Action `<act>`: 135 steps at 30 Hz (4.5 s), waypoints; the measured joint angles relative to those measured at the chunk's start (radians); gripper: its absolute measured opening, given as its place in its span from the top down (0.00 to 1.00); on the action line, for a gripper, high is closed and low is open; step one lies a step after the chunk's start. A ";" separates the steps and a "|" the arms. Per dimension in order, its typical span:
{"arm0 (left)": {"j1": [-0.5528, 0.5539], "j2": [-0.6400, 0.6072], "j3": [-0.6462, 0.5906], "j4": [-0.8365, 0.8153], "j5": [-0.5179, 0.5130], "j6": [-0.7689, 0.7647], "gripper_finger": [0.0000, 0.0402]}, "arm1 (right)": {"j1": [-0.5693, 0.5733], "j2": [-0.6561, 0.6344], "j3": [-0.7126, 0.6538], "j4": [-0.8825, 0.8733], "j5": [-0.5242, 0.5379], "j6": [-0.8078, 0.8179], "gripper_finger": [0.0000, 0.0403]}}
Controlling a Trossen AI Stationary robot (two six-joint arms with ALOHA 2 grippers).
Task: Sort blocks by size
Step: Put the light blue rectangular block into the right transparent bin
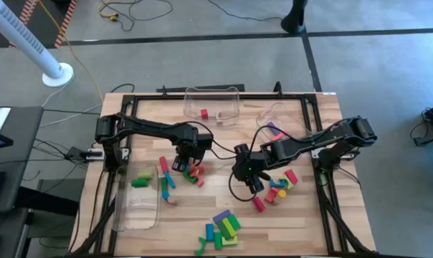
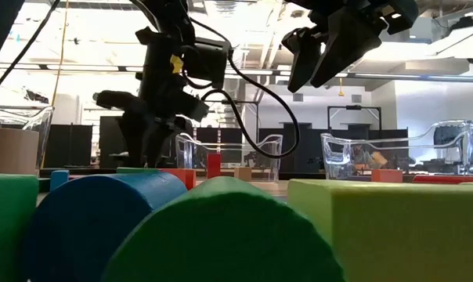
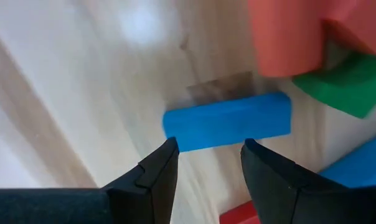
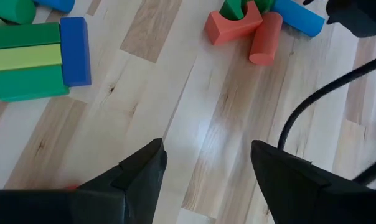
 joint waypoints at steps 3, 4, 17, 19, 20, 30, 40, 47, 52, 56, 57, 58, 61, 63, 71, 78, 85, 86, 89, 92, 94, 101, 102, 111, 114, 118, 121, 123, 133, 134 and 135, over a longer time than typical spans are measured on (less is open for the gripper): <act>-0.021 0.000 0.000 -0.012 -0.018 0.067 0.59 | 0.000 0.000 0.000 0.000 0.000 0.000 0.33; -0.028 0.000 0.000 -0.015 -0.037 0.093 0.59 | 0.001 0.000 0.000 0.000 0.000 0.002 0.33; -0.078 0.000 0.000 0.018 -0.099 0.503 0.59 | 0.031 0.000 0.000 -0.011 0.000 0.027 0.33; -0.083 0.000 0.000 0.022 -0.100 0.545 0.59 | 0.036 0.000 0.000 -0.013 0.000 0.027 0.33; -0.085 0.000 0.000 0.022 -0.100 0.563 0.59 | 0.038 0.000 0.000 -0.013 0.000 0.027 0.33; -0.099 -0.003 -0.101 0.116 -0.179 0.727 0.59 | 0.049 0.000 0.000 -0.017 0.000 0.028 0.33; -0.111 -0.002 -0.146 0.194 -0.184 0.734 0.59 | 0.044 0.000 0.000 -0.019 0.000 0.027 0.33; -0.105 -0.002 -0.146 0.202 -0.182 0.702 0.74 | 0.039 0.000 0.000 -0.015 0.000 0.027 0.33; -0.105 -0.003 -0.146 0.200 -0.182 0.670 0.76 | 0.039 0.000 0.000 -0.013 0.000 0.022 0.33; -0.103 -0.002 -0.141 0.186 -0.201 0.634 0.76 | 0.037 0.000 0.000 -0.018 0.004 0.013 0.33; -0.101 -0.002 -0.135 0.176 -0.205 0.623 0.76 | 0.034 0.000 0.000 -0.023 0.007 0.011 0.33; -0.097 0.000 -0.128 0.165 -0.213 0.608 0.76 | 0.031 0.000 0.000 -0.031 0.009 0.011 0.33; -0.081 -0.010 -0.103 0.144 -0.219 0.571 0.76 | 0.017 -0.003 0.000 -0.068 0.036 0.016 0.33; -0.071 -0.028 -0.089 0.137 -0.219 0.555 0.76 | 0.005 -0.006 0.000 -0.086 0.042 0.024 0.33; -0.016 -0.186 -0.070 0.154 -0.150 0.510 0.76 | -0.021 -0.073 -0.001 -0.125 0.064 0.035 0.33; 0.042 -0.353 -0.070 0.271 0.105 0.425 0.76 | -0.028 -0.182 -0.001 -0.094 0.115 0.028 0.33; 0.076 -0.435 -0.070 0.464 0.530 0.303 0.76 | -0.005 -0.194 -0.001 0.048 0.084 -0.074 0.33; 0.078 -0.435 -0.069 0.482 0.570 0.292 0.76 | 0.005 -0.191 -0.001 0.070 0.082 -0.091 0.33; 0.078 -0.423 -0.077 0.516 0.658 0.282 0.76 | 0.028 -0.164 -0.001 0.156 0.082 -0.151 0.33; 0.078 -0.393 -0.080 0.522 0.720 0.287 0.76 | 0.048 -0.138 -0.001 0.250 0.082 -0.216 0.33; 0.079 -0.366 -0.080 0.528 0.737 0.289 0.76 | 0.057 -0.117 0.000 0.309 0.083 -0.258 0.33; 0.079 -0.295 -0.080 0.558 0.773 0.308 0.76 | 0.044 -0.080 0.000 0.414 0.084 -0.318 0.33; 0.079 -0.292 -0.080 0.565 0.778 0.308 0.76 | 0.040 -0.075 0.000 0.425 0.084 -0.318 0.33; 0.079 -0.292 -0.083 0.670 0.818 0.295 0.76 | 0.006 -0.003 0.001 0.525 0.081 -0.337 0.33; 0.079 -0.293 -0.082 0.667 0.823 0.302 0.76 | 0.003 0.011 -0.002 0.533 0.085 -0.343 0.33; 0.079 -0.292 -0.082 0.664 0.824 0.299 0.76 | -0.007 0.019 0.000 0.570 0.083 -0.343 0.33; 0.079 -0.293 -0.082 0.664 0.824 0.300 0.76 | -0.008 0.036 0.000 0.597 0.082 -0.350 0.33; 0.079 -0.292 -0.082 0.666 0.822 0.300 0.76 | -0.008 0.052 0.000 0.617 0.074 -0.361 0.33; 0.079 -0.292 -0.082 0.646 0.829 0.304 0.76 | -0.006 0.083 0.000 0.632 0.055 -0.391 0.52; 0.079 -0.292 -0.082 0.639 0.829 0.305 0.76 | -0.006 0.082 0.000 0.631 0.055 -0.397 0.56; 0.078 -0.292 -0.082 0.636 0.830 0.307 0.76 | -0.005 0.082 0.000 0.631 0.056 -0.403 0.60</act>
